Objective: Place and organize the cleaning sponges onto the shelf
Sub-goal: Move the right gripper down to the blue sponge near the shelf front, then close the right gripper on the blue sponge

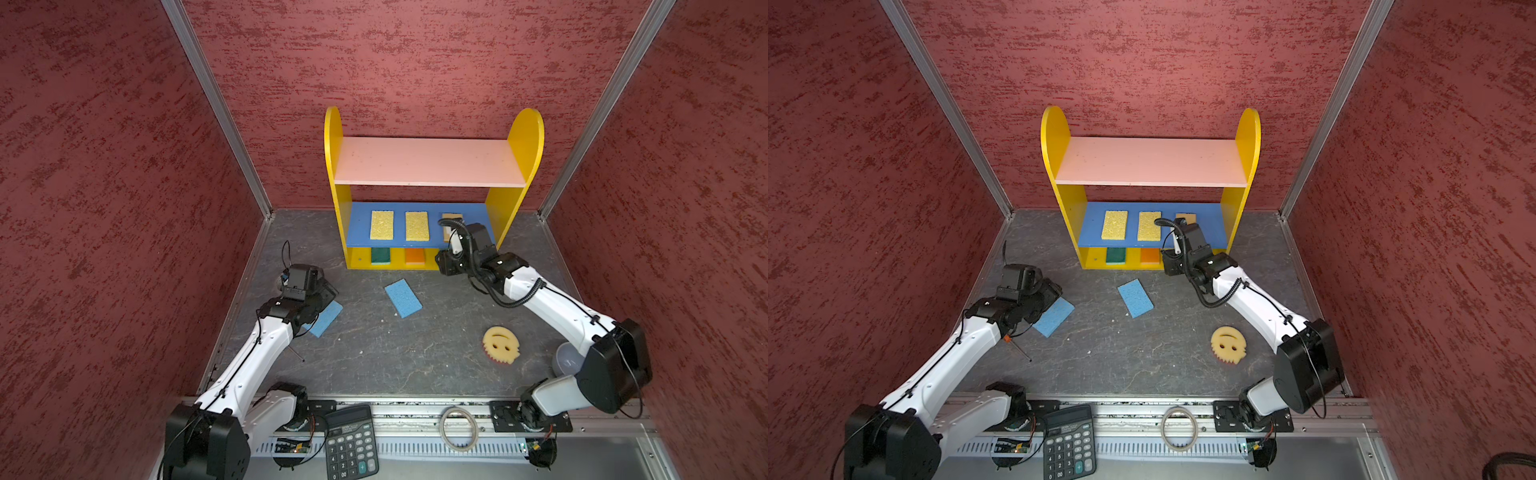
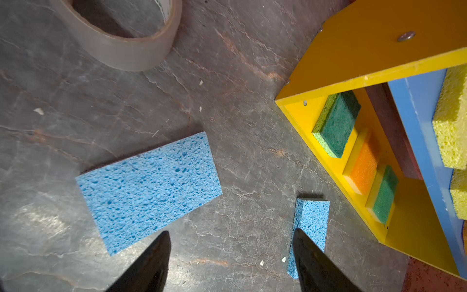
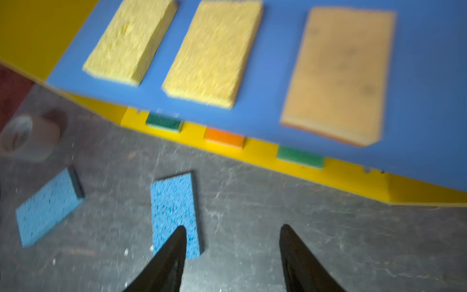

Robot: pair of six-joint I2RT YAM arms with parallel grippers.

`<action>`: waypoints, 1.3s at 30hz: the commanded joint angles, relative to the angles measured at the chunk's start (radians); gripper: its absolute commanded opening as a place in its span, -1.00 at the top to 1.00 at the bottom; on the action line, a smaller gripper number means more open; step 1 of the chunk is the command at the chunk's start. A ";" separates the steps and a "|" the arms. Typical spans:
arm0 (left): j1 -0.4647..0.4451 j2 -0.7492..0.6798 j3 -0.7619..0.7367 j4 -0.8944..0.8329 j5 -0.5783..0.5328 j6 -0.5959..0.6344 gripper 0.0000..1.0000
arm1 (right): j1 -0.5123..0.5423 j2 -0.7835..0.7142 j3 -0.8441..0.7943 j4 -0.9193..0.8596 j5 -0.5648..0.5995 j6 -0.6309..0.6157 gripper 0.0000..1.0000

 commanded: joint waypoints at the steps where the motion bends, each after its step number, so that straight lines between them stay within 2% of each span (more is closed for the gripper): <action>1: 0.000 -0.017 -0.019 -0.010 0.022 0.025 -0.53 | 0.086 -0.011 -0.057 0.065 0.018 0.056 -0.36; 4: -0.011 0.004 -0.026 0.015 0.037 0.019 -0.53 | 0.128 0.021 -0.115 0.114 -0.001 0.114 -0.39; 9: -0.059 0.063 -0.017 0.060 0.062 0.011 -0.53 | 0.135 0.101 -0.175 0.179 -0.037 0.168 -0.35; 20: -0.132 0.183 0.013 0.130 0.095 0.005 -0.51 | 0.129 0.358 -0.083 0.270 -0.042 0.209 -0.20; 26: -0.136 0.213 0.020 0.140 0.108 0.009 -0.51 | 0.127 0.408 -0.074 0.310 -0.092 0.224 -0.10; 29: -0.137 0.219 0.025 0.149 0.117 0.011 -0.51 | 0.127 0.415 -0.082 0.314 -0.116 0.223 0.06; 34: -0.137 0.239 0.034 0.156 0.121 0.013 -0.50 | 0.129 0.405 -0.118 0.356 -0.173 0.231 0.57; 37: -0.138 0.243 0.039 0.163 0.122 0.017 -0.50 | 0.132 0.391 -0.128 0.370 -0.203 0.235 0.81; 39: -0.138 0.242 0.050 0.155 0.118 0.017 -0.50 | 0.136 0.375 -0.126 0.368 -0.217 0.232 0.91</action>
